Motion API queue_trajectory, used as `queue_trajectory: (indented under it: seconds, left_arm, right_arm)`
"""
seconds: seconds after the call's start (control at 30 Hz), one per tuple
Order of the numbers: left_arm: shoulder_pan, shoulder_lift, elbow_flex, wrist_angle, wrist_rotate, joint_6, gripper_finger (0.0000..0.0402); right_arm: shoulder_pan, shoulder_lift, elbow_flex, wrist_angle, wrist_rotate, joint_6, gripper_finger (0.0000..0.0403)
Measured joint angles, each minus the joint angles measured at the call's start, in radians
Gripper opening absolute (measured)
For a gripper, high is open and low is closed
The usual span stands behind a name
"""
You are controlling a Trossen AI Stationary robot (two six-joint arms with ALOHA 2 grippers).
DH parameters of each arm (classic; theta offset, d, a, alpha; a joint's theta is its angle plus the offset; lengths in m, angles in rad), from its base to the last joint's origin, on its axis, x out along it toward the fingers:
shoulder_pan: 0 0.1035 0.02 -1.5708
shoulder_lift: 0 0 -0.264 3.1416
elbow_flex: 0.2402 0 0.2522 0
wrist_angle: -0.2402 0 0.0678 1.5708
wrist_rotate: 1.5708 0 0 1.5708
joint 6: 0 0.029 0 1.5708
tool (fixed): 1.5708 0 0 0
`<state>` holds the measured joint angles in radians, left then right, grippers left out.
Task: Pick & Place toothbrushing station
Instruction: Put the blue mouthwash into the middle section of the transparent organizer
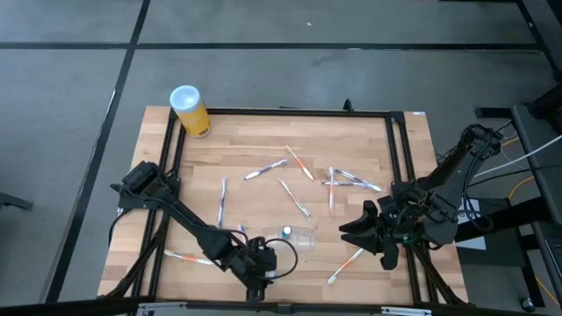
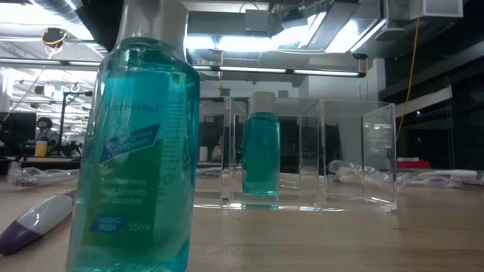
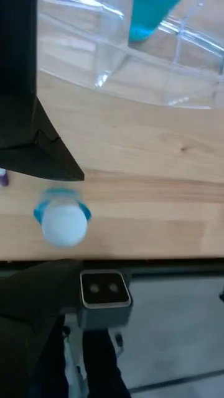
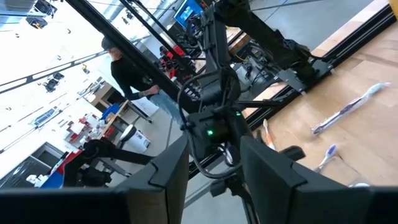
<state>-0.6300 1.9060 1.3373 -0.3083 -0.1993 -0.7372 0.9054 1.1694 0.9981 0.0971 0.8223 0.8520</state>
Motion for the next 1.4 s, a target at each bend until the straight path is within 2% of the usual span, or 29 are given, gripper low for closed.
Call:
queue_trajectory:
  seconds: [0.27, 0.37, 0.5, 0.53, 0.77, 1.03, 1.1, 1.23, 1.4]
  left_arm:
    - [0.003, 0.020, 0.000, 0.019, 0.043, -0.007, 0.0192]
    - [0.002, 0.019, 0.000, 0.020, 0.045, -0.026, 0.0160]
    - [0.009, 0.019, 0.000, 0.017, 0.042, -0.045, 0.0090]
    - [0.011, 0.019, 0.000, 0.017, 0.043, -0.049, 0.0086]
    - [0.032, 0.008, 0.013, 0.021, 0.034, -0.054, 0.0086]
    - [0.079, -0.060, 0.097, 0.011, -0.138, 0.058, 0.0086]
    - [0.093, -0.069, 0.120, -0.045, -0.169, 0.082, 0.0086]
    - [0.116, -0.064, 0.126, -0.131, -0.193, 0.104, 0.0086]
    - [0.135, -0.065, 0.127, -0.129, -0.200, 0.131, 0.0086]
  right_arm:
    - [0.000, -0.001, 0.000, 0.008, 0.000, -0.001, 0.0149]
    - [0.000, -0.001, 0.000, 0.008, 0.000, -0.004, 0.0148]
    - [0.000, -0.001, 0.000, 0.008, 0.000, -0.008, 0.0148]
    - [0.000, -0.001, 0.000, 0.008, 0.000, -0.008, 0.0148]
    - [0.000, -0.001, 0.000, 0.018, 0.000, -0.023, 0.0148]
    - [0.000, -0.001, 0.000, 0.037, 0.000, -0.046, 0.0148]
    - [0.000, -0.001, 0.000, 0.041, 0.000, -0.053, 0.0148]
    - [0.000, -0.001, 0.001, 0.055, 0.000, -0.070, 0.0148]
    - [0.000, -0.001, 0.001, 0.079, 0.000, -0.096, 0.0148]
